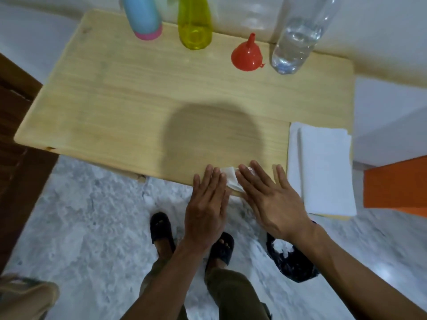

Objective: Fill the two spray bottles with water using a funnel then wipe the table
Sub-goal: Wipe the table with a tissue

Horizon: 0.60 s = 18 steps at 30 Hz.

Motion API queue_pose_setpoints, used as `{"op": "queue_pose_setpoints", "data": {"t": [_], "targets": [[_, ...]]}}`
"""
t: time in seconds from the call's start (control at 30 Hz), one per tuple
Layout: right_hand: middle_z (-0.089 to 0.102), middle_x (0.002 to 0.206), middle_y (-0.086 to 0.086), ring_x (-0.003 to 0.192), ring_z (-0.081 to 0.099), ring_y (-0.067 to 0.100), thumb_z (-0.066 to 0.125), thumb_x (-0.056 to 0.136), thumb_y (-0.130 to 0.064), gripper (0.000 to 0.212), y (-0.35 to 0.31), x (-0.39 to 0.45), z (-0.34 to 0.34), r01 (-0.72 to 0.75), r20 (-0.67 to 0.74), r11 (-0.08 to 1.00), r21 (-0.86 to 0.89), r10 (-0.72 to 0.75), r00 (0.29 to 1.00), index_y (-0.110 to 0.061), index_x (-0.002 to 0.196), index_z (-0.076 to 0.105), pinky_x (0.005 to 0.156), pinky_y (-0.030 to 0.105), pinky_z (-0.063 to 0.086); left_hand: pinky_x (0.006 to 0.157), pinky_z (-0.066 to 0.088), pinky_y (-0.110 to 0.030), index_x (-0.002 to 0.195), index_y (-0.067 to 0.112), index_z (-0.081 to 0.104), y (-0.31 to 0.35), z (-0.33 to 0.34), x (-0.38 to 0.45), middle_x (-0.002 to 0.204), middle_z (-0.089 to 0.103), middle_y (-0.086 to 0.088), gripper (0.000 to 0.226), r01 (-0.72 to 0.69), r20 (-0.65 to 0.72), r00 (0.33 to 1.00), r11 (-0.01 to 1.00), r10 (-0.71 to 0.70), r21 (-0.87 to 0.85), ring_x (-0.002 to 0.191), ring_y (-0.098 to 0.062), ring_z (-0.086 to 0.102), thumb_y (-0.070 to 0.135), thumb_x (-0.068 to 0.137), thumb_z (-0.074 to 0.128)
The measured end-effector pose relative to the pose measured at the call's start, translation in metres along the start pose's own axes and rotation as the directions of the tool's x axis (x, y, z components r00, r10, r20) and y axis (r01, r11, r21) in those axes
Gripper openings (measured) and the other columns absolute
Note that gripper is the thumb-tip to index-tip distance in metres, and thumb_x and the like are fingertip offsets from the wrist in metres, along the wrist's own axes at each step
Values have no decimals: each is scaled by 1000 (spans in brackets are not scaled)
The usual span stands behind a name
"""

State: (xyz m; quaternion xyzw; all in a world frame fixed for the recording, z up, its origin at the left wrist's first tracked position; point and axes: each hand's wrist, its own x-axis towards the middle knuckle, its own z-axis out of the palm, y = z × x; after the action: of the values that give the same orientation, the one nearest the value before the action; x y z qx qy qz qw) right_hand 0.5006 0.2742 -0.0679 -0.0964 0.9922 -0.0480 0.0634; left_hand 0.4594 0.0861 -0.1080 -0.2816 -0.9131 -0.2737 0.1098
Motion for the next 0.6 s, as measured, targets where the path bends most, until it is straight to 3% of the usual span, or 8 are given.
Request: {"op": "queue_pose_setpoints", "data": {"t": [0.2,0.33,0.4,0.5,0.57,0.6], "targets": [[43,158,7,149,33,34,3,109,-35,65,-4,-43,3,-91,-91,995,-49,86,992,-8,152,43,116,62,15,119,33,-50,135,0,59,17,7,-6,145,53,-17,39,-140,90,986,990,142,-31,142,-31,44,19,102,51],[54,150,5,148,35,33,17,109,-35,58,-17,-68,-7,-151,-88,988,-2,150,985,-10,144,55,116,63,20,116,38,-48,127,0,66,28,-5,-6,137,62,-15,49,-166,174,968,981,182,-98,136,-30,51,28,110,30],[59,145,2,149,35,33,17,108,-40,59,-26,-80,-21,-249,-96,959,135,262,960,-14,139,61,117,64,25,114,39,-46,122,0,69,39,-19,-6,130,67,-15,54,-164,223,954,973,198,-162,131,-28,55,32,110,27],[65,138,-2,150,34,30,26,109,-40,50,-36,-93,-44,-365,-18,811,457,419,908,-17,131,65,110,55,33,105,49,-47,118,1,71,56,-44,-3,123,71,-15,43,-85,284,946,963,159,-257,123,-29,63,30,104,42],[71,124,-3,137,52,27,41,108,-30,33,-41,-98,-63,-386,-23,698,603,498,867,-19,123,69,98,42,41,102,51,-40,117,2,72,67,-62,6,121,72,-15,36,3,330,939,956,98,-295,116,-29,67,25,98,51],[73,115,-2,122,62,26,47,107,-29,28,-43,-100,-73,-398,-35,640,657,553,832,-19,119,71,91,39,46,102,49,-32,117,4,72,73,-72,12,120,72,-14,35,48,356,932,951,68,-306,113,-29,68,26,98,54]]}}
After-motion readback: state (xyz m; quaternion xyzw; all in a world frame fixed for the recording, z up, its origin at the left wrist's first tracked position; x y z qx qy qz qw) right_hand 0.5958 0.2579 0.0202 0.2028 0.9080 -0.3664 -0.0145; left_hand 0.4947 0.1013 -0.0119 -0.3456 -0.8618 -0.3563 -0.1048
